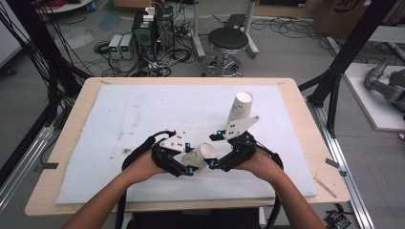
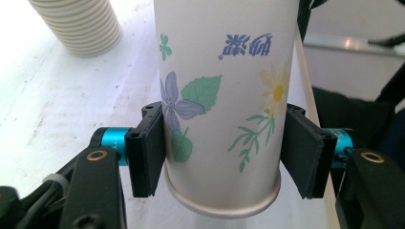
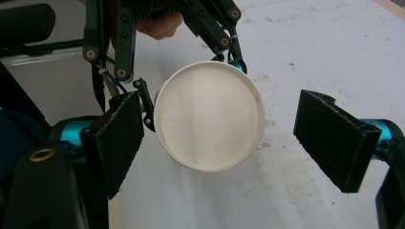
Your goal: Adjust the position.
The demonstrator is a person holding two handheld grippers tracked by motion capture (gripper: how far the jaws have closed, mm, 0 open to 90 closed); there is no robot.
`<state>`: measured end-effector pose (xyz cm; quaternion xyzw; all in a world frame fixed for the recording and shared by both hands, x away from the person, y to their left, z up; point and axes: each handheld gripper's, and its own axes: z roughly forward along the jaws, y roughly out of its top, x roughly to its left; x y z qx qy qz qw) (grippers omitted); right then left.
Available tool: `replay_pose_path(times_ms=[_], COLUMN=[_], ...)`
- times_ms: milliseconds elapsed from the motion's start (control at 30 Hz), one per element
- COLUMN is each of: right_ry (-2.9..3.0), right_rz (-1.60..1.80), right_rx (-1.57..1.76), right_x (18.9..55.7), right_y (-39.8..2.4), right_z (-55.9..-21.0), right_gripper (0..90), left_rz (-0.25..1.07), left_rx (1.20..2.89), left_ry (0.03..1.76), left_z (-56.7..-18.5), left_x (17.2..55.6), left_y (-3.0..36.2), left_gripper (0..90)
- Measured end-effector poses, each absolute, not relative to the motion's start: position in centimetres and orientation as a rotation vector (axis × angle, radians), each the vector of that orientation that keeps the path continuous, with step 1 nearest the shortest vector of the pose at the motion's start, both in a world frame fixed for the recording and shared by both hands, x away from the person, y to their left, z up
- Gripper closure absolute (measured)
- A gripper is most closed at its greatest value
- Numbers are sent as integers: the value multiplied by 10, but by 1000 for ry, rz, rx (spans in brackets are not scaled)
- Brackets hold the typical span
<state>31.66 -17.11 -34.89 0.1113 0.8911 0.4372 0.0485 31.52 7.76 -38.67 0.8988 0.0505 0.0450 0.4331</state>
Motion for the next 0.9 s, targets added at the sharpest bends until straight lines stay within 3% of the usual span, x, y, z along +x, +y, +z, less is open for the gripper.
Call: replay_pose_path(times_ms=[633,833,900], right_ry=[2799,2843,2861], right_rz=[1215,1162,1149], right_rx=[198,122,97], right_x=[313,313,313], right_y=[-160,-155,-154], right_z=[-357,-361,-362], right_gripper=[186,283,353], left_rz=[80,62,54], left_rx=[2393,2395,2384], left_ry=[19,-6,-20], left_z=[-376,-377,-377], left_x=[317,316,316], left_y=[69,66,66], left_gripper=[379,378,370])
